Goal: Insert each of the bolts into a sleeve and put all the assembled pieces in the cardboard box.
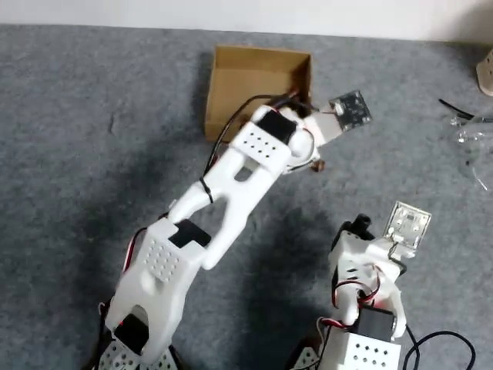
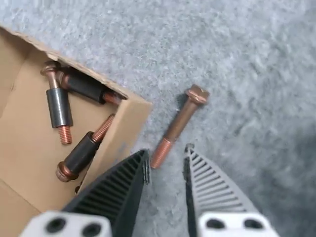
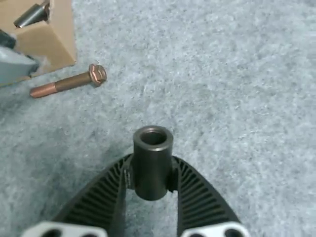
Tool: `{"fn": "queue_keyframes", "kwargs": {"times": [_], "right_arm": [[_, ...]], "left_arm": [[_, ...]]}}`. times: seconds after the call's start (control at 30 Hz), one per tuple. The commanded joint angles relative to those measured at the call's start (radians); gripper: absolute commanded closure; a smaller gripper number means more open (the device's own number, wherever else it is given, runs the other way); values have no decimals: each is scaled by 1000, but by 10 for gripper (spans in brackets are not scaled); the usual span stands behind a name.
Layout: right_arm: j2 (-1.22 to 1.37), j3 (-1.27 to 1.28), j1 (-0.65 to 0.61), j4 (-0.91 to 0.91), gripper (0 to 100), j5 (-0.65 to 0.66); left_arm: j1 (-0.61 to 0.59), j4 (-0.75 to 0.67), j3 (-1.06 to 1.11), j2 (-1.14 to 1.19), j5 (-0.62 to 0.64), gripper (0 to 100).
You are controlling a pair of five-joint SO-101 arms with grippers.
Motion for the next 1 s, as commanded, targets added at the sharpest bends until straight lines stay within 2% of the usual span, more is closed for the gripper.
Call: {"fn": "queue_keyframes", "kwargs": {"times": [0.0,0.07,0.23,0.4,0.63,0.97], "right_arm": [[-13,-18,10,-35,995,8],[-13,-18,12,-35,995,8],[-13,-18,12,-35,995,8],[-13,-16,12,-35,995,8],[-13,-16,12,-33,995,8],[-13,-16,12,-33,995,8]], "left_arm": [[13,-8,15,7,-29,880],[13,-28,10,50,-29,877],[13,-21,-101,183,-29,787],[15,51,-292,268,-29,812],[31,127,-544,381,-31,797],[39,157,-596,476,-64,790]]}}
